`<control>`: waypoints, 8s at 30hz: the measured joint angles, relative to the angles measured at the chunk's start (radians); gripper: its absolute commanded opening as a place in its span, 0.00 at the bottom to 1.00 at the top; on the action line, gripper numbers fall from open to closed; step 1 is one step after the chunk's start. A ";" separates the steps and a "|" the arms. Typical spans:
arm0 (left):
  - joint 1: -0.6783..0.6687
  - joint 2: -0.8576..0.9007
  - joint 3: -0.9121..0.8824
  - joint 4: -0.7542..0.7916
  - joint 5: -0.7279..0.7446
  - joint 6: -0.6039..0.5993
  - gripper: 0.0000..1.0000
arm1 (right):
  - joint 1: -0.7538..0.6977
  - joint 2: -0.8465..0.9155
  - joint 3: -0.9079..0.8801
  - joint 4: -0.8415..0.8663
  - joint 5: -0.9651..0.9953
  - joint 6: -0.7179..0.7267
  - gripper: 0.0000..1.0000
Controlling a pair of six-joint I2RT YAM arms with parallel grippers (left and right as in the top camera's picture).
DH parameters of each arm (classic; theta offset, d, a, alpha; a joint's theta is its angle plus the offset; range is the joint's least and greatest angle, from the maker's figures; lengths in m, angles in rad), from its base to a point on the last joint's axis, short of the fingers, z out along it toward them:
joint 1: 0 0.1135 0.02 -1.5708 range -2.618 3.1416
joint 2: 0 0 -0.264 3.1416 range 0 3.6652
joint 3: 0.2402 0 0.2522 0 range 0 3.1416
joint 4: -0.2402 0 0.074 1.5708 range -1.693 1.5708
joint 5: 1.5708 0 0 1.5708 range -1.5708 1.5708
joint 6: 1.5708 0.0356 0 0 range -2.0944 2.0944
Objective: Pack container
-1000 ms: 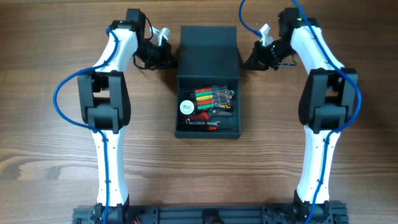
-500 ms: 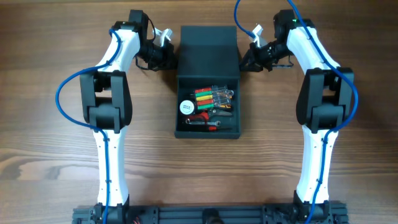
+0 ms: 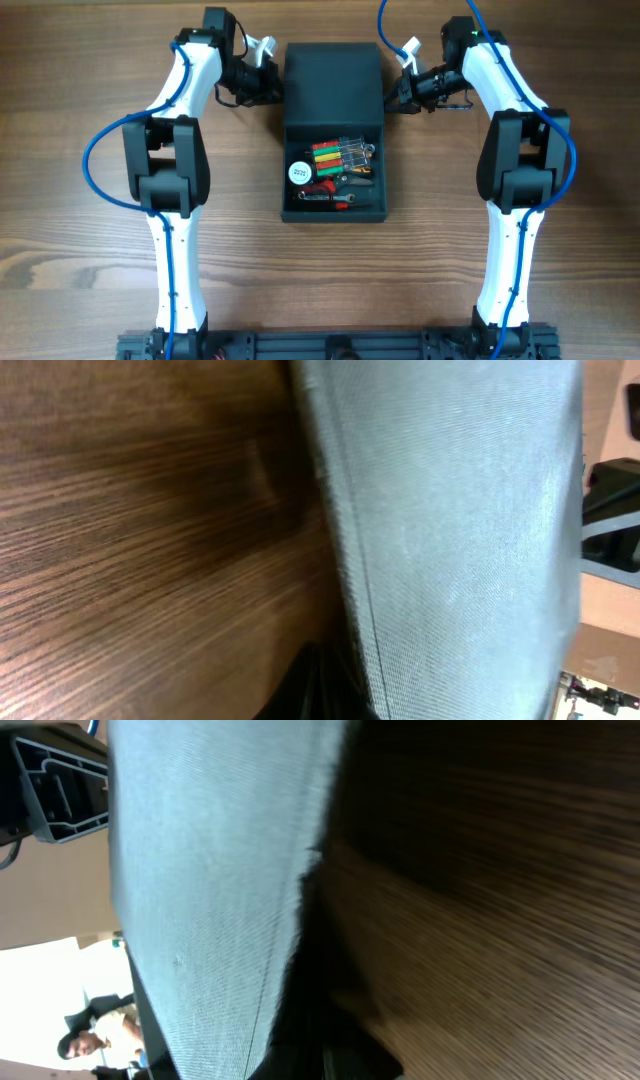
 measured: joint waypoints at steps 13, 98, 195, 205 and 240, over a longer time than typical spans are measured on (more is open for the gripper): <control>0.000 -0.088 0.000 -0.005 -0.001 -0.002 0.04 | 0.001 0.000 0.013 -0.043 -0.067 -0.061 0.04; -0.195 -0.585 -0.001 -0.285 -0.732 0.138 0.04 | 0.124 -0.710 0.115 -0.348 0.906 0.217 0.04; -0.307 -0.247 -0.092 -0.229 -0.662 0.138 0.05 | 0.499 -0.868 -0.927 0.365 0.912 0.481 0.08; -0.306 -0.254 -0.076 -0.215 -0.629 0.143 0.56 | 0.447 -0.826 -0.836 0.313 0.911 0.445 0.39; 0.111 -0.832 -0.056 -0.270 -0.866 -0.014 1.00 | -0.001 -1.307 -0.496 0.157 1.115 0.312 1.00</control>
